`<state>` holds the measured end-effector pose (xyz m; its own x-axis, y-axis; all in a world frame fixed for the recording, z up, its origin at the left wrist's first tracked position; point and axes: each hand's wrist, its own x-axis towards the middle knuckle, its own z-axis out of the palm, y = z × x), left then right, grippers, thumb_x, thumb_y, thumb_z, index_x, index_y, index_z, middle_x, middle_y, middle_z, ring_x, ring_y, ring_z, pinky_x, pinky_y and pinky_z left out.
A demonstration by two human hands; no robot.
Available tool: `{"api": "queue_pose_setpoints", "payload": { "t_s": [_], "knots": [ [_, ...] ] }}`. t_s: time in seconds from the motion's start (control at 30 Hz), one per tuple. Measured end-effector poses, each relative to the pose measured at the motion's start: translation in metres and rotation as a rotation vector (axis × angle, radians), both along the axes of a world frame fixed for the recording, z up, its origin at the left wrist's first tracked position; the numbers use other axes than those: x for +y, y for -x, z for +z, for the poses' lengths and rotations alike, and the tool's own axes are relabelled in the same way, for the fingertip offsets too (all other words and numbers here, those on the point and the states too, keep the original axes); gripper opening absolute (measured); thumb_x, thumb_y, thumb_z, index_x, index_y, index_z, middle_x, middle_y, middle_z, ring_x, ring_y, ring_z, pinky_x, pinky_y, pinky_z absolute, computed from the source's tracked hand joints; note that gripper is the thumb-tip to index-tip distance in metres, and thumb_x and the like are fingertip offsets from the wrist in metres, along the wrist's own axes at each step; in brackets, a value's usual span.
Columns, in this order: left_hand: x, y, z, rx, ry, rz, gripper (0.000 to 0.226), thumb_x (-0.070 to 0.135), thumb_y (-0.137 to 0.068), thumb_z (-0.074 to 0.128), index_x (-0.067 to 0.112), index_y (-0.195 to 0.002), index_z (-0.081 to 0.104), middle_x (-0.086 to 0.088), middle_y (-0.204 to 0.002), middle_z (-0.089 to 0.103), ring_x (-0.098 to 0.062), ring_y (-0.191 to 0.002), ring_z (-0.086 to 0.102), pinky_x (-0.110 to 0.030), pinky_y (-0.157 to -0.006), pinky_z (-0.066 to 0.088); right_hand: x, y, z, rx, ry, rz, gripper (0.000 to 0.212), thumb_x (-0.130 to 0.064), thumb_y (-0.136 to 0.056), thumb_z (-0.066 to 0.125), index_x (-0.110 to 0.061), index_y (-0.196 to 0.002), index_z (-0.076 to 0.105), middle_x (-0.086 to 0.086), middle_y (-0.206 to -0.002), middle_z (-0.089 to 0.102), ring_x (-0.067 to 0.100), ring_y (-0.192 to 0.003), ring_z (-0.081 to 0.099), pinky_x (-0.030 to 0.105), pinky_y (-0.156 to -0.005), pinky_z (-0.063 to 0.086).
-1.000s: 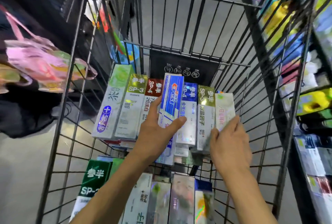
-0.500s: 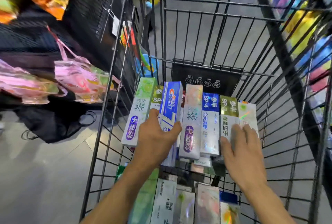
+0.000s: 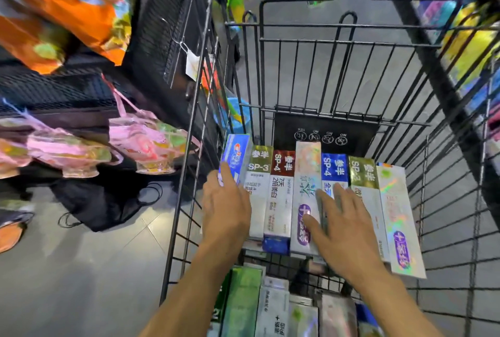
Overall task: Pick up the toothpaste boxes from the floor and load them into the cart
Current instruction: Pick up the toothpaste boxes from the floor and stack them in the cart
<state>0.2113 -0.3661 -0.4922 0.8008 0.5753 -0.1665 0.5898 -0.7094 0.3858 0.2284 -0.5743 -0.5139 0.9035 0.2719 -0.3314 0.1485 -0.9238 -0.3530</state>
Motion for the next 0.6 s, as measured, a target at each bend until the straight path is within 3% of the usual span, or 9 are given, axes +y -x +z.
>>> {"api": "queue_pose_setpoints", "payload": {
  "t_s": [0.13,0.23,0.33,0.4,0.5,0.6],
  "knots": [
    [0.001,0.001,-0.005,0.023,-0.151,-0.106,0.070,0.009,-0.094,0.060,0.010,-0.154,0.024,-0.015,-0.162,0.015,-0.032,-0.146,0.023,-0.041,-0.117,0.031,-0.001,0.003,0.007,0.016,-0.012,0.003,0.074,-0.069,-0.096,0.020,-0.028,-0.157,0.026,0.009,-0.166,0.014,0.028,-0.153,0.002,0.039,-0.124,0.004],
    [0.003,-0.001,-0.001,0.049,-0.278,-0.204,0.082,0.006,-0.084,0.073,0.007,-0.153,0.028,-0.017,-0.163,0.020,-0.033,-0.153,0.010,-0.041,-0.124,0.014,-0.005,0.006,0.023,0.000,-0.028,-0.015,0.090,-0.073,-0.084,0.008,-0.024,-0.154,0.034,0.012,-0.163,0.022,0.030,-0.152,0.010,0.040,-0.125,0.009],
    [0.003,0.001,0.008,0.081,-0.308,-0.268,0.068,0.010,-0.083,0.072,0.007,-0.144,0.045,-0.019,-0.153,0.041,-0.036,-0.146,0.029,-0.048,-0.120,0.025,-0.016,0.011,0.047,-0.068,-0.025,-0.040,0.084,-0.070,-0.088,0.015,-0.020,-0.150,0.043,0.015,-0.159,0.032,0.034,-0.149,0.021,0.042,-0.123,0.014],
    [-0.002,0.004,0.018,0.031,-0.274,-0.340,0.055,0.014,-0.084,0.068,0.005,-0.136,0.053,-0.020,-0.142,0.053,-0.039,-0.135,0.044,-0.053,-0.112,0.036,-0.025,0.016,0.071,-0.090,-0.015,-0.057,0.084,-0.070,-0.088,0.014,-0.021,-0.151,0.041,0.013,-0.160,0.031,0.031,-0.150,0.019,0.039,-0.123,0.011],
    [-0.023,0.007,0.042,-0.096,-0.177,-0.553,0.047,0.023,-0.090,0.060,0.004,-0.133,0.057,-0.020,-0.135,0.058,-0.040,-0.126,0.052,-0.053,-0.105,0.044,-0.046,0.029,0.112,-0.110,-0.018,-0.090,0.083,-0.070,-0.088,0.014,-0.023,-0.152,0.038,0.010,-0.162,0.026,0.029,-0.151,0.015,0.039,-0.123,0.010],
    [-0.065,0.004,0.083,-0.164,-0.128,-0.804,0.055,0.041,-0.094,0.045,0.007,-0.135,0.057,-0.016,-0.135,0.060,-0.037,-0.124,0.054,-0.051,-0.103,0.047,-0.081,0.049,0.150,-0.191,-0.029,-0.201,0.072,-0.064,-0.092,0.030,-0.018,-0.144,0.051,0.013,-0.154,0.040,0.034,-0.145,0.031,0.046,-0.120,0.029]
  ]
}}
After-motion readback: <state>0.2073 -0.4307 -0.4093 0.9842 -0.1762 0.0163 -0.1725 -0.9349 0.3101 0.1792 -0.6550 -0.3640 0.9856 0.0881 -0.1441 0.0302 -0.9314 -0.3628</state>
